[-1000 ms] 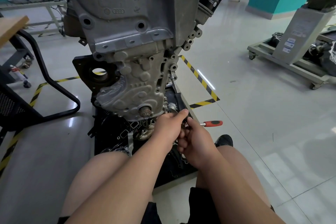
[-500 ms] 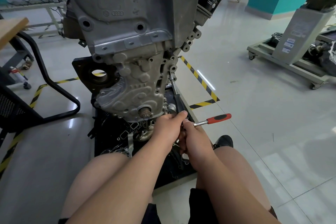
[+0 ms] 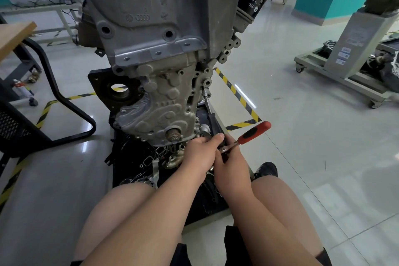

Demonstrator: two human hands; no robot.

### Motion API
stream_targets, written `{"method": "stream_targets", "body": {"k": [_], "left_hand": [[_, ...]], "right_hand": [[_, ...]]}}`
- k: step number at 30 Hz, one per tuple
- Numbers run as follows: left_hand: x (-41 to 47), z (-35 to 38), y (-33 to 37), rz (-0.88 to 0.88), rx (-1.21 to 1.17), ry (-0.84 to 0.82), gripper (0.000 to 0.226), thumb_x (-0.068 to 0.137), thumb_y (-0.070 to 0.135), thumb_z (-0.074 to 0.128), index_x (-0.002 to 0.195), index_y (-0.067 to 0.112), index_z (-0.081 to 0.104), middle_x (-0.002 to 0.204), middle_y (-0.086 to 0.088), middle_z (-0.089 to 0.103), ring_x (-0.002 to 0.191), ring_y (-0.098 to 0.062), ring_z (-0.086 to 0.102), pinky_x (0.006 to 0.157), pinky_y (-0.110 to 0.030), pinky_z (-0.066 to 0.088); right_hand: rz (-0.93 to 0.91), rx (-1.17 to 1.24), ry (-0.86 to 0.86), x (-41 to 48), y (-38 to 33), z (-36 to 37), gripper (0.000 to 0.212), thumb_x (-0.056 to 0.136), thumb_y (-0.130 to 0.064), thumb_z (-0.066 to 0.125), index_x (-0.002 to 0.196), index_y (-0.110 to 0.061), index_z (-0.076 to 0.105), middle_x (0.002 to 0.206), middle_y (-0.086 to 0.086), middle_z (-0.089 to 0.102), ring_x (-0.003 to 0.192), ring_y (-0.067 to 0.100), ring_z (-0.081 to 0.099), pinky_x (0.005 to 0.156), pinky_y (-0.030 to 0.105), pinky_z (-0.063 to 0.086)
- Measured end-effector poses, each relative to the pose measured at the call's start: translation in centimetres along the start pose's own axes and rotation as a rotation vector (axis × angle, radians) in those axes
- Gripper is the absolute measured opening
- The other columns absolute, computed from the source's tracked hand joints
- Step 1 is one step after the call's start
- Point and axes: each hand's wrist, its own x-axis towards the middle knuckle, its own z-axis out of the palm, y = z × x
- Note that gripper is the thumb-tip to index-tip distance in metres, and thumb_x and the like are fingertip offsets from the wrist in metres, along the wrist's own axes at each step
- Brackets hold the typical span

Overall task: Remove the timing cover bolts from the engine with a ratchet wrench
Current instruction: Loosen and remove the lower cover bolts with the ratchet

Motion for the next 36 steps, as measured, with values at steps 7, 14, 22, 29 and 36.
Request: {"method": "stream_targets", "body": {"k": [7,14,22,29,36], "left_hand": [[-0.1,-0.1,0.2,-0.019,0.027,0.020,0.032,0.088,0.040,0.065,0.067,0.016,0.065,0.047,0.012,0.060,0.042,0.002,0.055,0.048,-0.019,0.039],[-0.3,-0.2,0.6,-0.029,0.026,0.000,0.038,0.086,0.049,0.063,0.075,0.013,0.072,0.068,-0.006,0.070,0.057,-0.017,0.063,0.058,-0.027,0.048],[-0.5,-0.1,0.3,-0.066,0.033,-0.048,0.041,0.086,0.052,0.061,0.063,0.018,0.064,0.040,-0.006,0.048,0.030,-0.019,0.044,0.037,-0.019,0.035],[0.0,0.1,-0.1,-0.065,0.019,-0.026,0.036,0.083,0.052,0.064,0.055,0.030,0.063,0.038,0.005,0.039,0.029,-0.016,0.034,0.037,-0.017,0.030],[0.1,0.3,-0.1,-0.056,-0.010,-0.033,0.038,0.083,0.047,0.068,0.052,0.027,0.061,0.038,0.005,0.043,0.028,-0.016,0.036,0.037,-0.015,0.030]], "right_hand": [[0.024,0.159,-0.014,0.1,0.1,0.3,0.032,0.100,-0.030,0.047,0.129,-0.041,0.041,0.094,-0.012,0.065,0.077,0.000,0.063,0.062,0.019,0.047],[0.283,0.627,-0.181,0.8,-0.2,-0.4,0.028,0.102,-0.032,0.042,0.079,-0.016,0.050,0.051,-0.006,0.045,0.041,0.010,0.039,0.043,0.024,0.035],[0.442,0.870,-0.312,1.0,-0.5,-0.6,0.044,0.101,-0.041,0.039,0.069,-0.014,0.052,0.051,0.000,0.040,0.040,0.013,0.030,0.042,0.025,0.029],[0.496,0.992,-0.366,1.1,-0.8,-0.8,0.039,0.102,-0.039,0.034,0.102,-0.010,0.061,0.059,0.001,0.045,0.044,0.012,0.035,0.047,0.025,0.034],[0.501,1.061,-0.367,1.1,-0.7,-1.2,0.036,0.102,-0.032,0.032,0.088,-0.010,0.057,0.059,0.000,0.046,0.046,0.011,0.036,0.046,0.024,0.035]]}}
